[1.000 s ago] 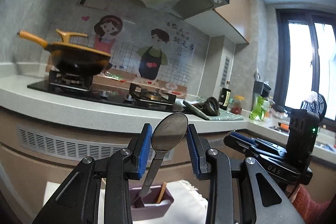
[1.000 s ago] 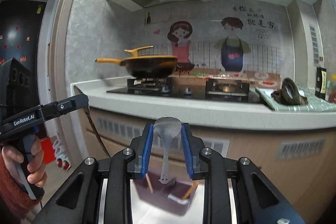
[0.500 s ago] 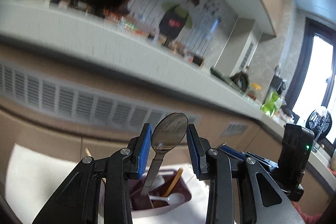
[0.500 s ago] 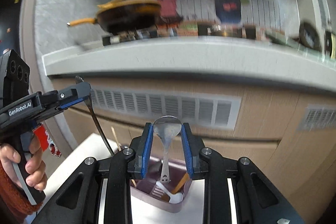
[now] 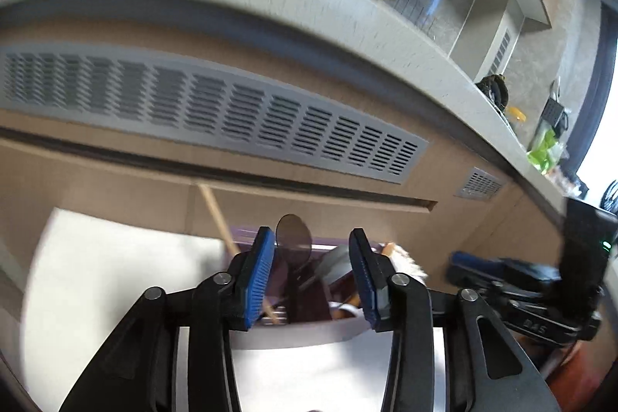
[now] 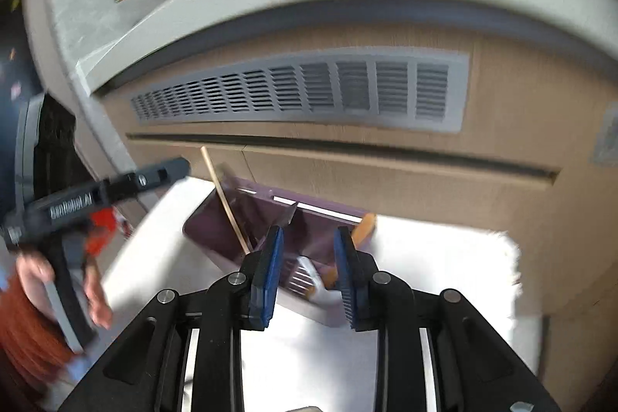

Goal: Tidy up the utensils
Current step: 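Lift both spoons over the purple holder and drop them in, then grasp the wooden chopstick with the right tool while the left tool approaches the blue spoon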

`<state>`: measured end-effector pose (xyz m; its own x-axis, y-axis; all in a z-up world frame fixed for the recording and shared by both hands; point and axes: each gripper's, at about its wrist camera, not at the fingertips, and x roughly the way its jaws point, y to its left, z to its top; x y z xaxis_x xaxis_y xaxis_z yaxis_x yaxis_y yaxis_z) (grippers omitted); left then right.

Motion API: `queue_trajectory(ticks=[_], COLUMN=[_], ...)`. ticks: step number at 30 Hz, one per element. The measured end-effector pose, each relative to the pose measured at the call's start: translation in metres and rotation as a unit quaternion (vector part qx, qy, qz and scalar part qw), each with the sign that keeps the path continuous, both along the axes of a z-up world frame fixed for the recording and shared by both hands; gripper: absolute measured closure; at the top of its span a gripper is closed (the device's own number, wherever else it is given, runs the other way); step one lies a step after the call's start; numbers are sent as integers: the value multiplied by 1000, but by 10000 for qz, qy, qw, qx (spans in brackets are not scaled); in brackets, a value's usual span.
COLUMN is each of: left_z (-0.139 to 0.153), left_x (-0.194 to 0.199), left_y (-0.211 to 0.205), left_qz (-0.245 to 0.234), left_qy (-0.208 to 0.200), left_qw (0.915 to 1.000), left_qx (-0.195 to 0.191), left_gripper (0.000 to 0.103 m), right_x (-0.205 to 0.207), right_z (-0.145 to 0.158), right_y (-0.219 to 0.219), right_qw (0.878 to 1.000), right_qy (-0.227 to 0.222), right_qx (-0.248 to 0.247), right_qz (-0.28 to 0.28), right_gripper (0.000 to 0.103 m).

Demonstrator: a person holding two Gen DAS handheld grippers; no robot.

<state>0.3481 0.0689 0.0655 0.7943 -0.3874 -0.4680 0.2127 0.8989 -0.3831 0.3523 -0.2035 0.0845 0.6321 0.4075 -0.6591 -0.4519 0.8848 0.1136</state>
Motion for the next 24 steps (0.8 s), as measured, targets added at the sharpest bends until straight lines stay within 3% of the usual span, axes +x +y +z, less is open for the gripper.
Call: queue_trajectory(ticks=[2, 4, 9, 13, 20, 24], left_z=[-3, -14, -51, -79, -105, -107], left_x=[-18, -37, -90, -132, -170, -181], left_y=[4, 6, 4, 3, 10, -9], left_qz=[96, 2, -134, -678, -1074, -1566], left_qy=[15, 289, 857, 1273, 1735, 1698], left_qw=[9997, 9988, 9926, 9843, 9753, 9675], left_qx=[209, 401, 854, 1021, 841, 1031], left_gripper=[60, 60, 60, 60, 60, 60], right_x=[-27, -55, -110, -161, -219, -206], right_z=[4, -6, -54, -86, -124, -137], right_y=[8, 13, 8, 12, 30, 28], right_qw=[9954, 9875, 9845, 9689, 9270, 9200], right_qy=[-586, -769, 440, 859, 926, 767], right_qx=[-755, -1370, -1274, -1457, -2285, -2740], right_qz=[1, 91, 1127, 1804, 2825, 2697], right_gripper=[77, 77, 78, 78, 80, 83])
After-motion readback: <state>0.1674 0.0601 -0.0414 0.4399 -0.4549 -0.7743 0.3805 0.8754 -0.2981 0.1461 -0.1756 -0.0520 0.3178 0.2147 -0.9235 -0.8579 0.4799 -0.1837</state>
